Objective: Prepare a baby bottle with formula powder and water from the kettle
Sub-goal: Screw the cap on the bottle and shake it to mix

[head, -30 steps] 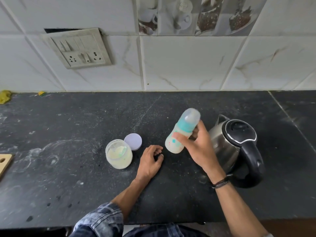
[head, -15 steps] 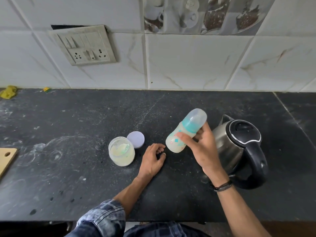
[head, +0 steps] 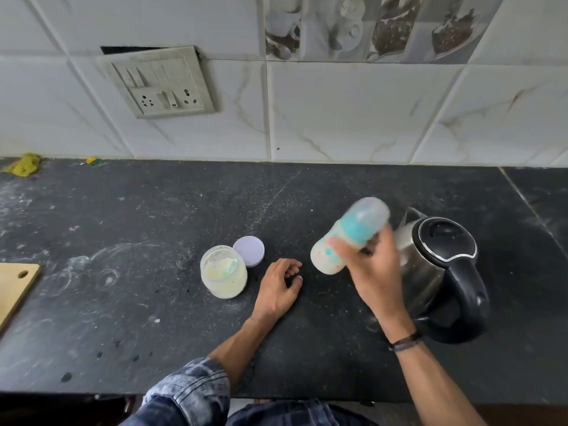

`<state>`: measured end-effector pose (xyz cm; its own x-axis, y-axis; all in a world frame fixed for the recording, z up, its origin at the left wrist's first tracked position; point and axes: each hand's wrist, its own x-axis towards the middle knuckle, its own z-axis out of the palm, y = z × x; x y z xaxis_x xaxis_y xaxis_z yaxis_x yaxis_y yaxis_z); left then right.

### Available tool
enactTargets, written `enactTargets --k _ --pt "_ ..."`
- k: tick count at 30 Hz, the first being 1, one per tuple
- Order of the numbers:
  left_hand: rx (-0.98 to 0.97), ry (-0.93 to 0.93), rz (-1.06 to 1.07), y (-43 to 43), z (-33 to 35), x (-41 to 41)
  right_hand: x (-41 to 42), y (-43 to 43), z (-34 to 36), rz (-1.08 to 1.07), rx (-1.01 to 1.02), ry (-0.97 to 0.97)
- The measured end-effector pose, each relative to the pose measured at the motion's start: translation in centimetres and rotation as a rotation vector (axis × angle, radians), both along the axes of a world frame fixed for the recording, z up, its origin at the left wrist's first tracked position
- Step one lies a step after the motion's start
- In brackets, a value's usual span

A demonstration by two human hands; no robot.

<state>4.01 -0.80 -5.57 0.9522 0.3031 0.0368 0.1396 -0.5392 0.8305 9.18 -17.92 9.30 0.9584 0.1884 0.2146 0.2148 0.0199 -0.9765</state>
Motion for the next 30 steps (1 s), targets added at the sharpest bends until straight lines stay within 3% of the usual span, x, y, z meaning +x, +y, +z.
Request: enactTargets --k 3,6,10,13,17,20,24,28,30 --pt "-0.004 -0.016 0.019 0.3 0.3 0.4 0.5 -0.3 0.1 -0.102 0.119 -0.067" --pt "0.003 0.002 0.028 0.1 0.0 0.1 0.5 0.1 0.4 0.050 -0.058 0.019" --pt "-0.009 -0.004 0.019 0.3 0.1 0.3 0.5 0.3 0.3 -0.050 0.135 -0.001" --pt "0.005 0.016 0.019 0.1 0.3 0.2 0.9 0.6 0.7 0.102 -0.027 0.019" --pt "0.007 -0.013 0.026 0.1 0.2 0.2 1.4 0.5 1.0 -0.072 0.136 -0.057" --pt "0.019 -0.003 0.031 0.0 0.4 0.4 2.5 0.4 2.1 0.072 -0.090 -0.045" --pt "0.010 -0.011 0.018 0.1 0.3 0.2 2.3 0.2 2.4 0.037 0.111 -0.094" --pt "0.009 0.010 0.022 -0.1 0.3 0.2 2.4 0.7 2.2 0.142 -0.107 -0.032" --pt "0.002 0.014 0.007 0.0 0.1 0.0 1.8 0.6 1.9 0.118 0.014 -0.025"
